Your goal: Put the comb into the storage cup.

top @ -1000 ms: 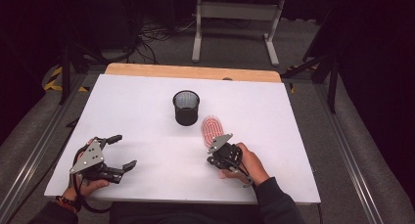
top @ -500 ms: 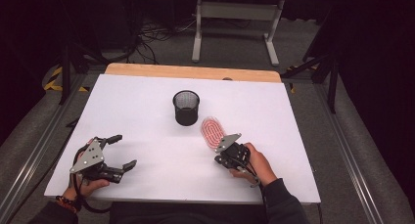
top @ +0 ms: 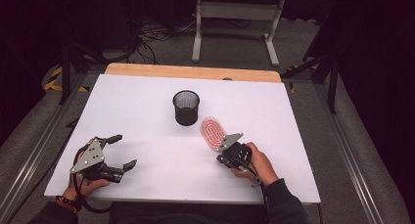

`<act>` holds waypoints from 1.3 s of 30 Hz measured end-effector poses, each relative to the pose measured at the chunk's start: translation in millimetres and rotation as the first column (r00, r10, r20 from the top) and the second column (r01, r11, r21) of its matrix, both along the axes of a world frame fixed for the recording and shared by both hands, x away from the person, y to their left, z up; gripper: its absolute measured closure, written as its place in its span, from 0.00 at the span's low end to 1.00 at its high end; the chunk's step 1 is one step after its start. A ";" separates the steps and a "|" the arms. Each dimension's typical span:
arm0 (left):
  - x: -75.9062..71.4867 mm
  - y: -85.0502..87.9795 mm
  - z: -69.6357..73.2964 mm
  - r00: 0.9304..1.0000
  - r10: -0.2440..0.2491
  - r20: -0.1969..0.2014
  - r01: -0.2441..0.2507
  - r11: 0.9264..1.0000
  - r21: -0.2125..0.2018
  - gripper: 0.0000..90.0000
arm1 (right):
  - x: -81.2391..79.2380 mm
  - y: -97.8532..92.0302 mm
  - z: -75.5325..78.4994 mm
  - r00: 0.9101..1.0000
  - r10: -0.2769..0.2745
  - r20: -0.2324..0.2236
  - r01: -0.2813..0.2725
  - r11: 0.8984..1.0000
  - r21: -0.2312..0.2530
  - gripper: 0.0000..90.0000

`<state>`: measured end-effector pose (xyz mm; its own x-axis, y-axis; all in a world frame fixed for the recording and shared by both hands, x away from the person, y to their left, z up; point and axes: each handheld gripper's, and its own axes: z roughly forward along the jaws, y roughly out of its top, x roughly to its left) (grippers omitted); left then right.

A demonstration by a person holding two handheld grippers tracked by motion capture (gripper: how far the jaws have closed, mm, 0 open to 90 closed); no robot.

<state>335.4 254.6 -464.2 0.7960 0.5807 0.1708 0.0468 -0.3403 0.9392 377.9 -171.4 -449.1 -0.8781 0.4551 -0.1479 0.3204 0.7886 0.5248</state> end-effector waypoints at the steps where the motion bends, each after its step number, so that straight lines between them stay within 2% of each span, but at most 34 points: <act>1: 0.0 0.0 0.0 1.000 0.000 0.000 0.000 1.000 0.000 0.07 | 0.0 -0.1 -0.1 1.000 0.000 0.000 0.000 1.000 0.001 0.97; 9: -1.7 -1.2 0.5 1.000 -0.001 0.009 0.001 1.000 0.005 0.07 | 0.5 -1.7 0.4 1.000 0.001 -0.003 -0.001 1.000 0.011 0.95; 15: -3.3 0.0 0.7 1.000 0.007 0.008 -0.007 1.000 0.002 0.07 | -3.8 -1.5 8.9 1.000 -0.008 0.014 0.007 1.000 0.030 0.91; 19: -4.2 0.1 0.7 1.000 0.008 0.007 -0.008 1.000 0.004 0.07 | -7.0 -0.2 16.6 0.999 -0.014 0.038 0.012 0.999 0.048 0.87; 22: -4.2 -0.2 1.1 1.000 0.021 0.010 -0.021 1.000 0.000 0.09 | -9.9 -0.6 22.3 0.996 -0.037 0.082 0.032 0.998 0.063 0.86; 29: -3.6 -1.1 0.9 1.000 0.020 0.011 -0.020 1.000 0.003 0.09 | -14.9 -5.3 33.3 0.981 -0.103 0.162 0.082 0.988 0.132 0.79; 32: -4.3 -1.2 0.7 1.000 0.023 0.012 -0.023 1.000 0.007 0.09 | -19.9 -9.1 38.9 0.972 -0.106 0.208 0.070 0.983 0.172 0.79; 36: -4.5 -1.1 0.6 1.000 0.023 0.011 -0.023 1.000 0.007 0.09 | -26.0 -15.0 46.0 0.960 -0.136 0.245 0.089 0.978 0.191 0.70; 39: -3.9 -1.4 0.7 1.000 0.023 0.011 -0.023 1.000 0.005 0.09 | -29.1 -18.8 49.8 0.951 -0.160 0.264 0.106 0.973 0.206 0.58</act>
<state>331.4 253.2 -463.5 0.7805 0.5980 0.1825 0.0439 -0.3436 0.9381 348.8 -190.2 -399.3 -0.7440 0.6078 -0.2776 0.2365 0.6280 0.7414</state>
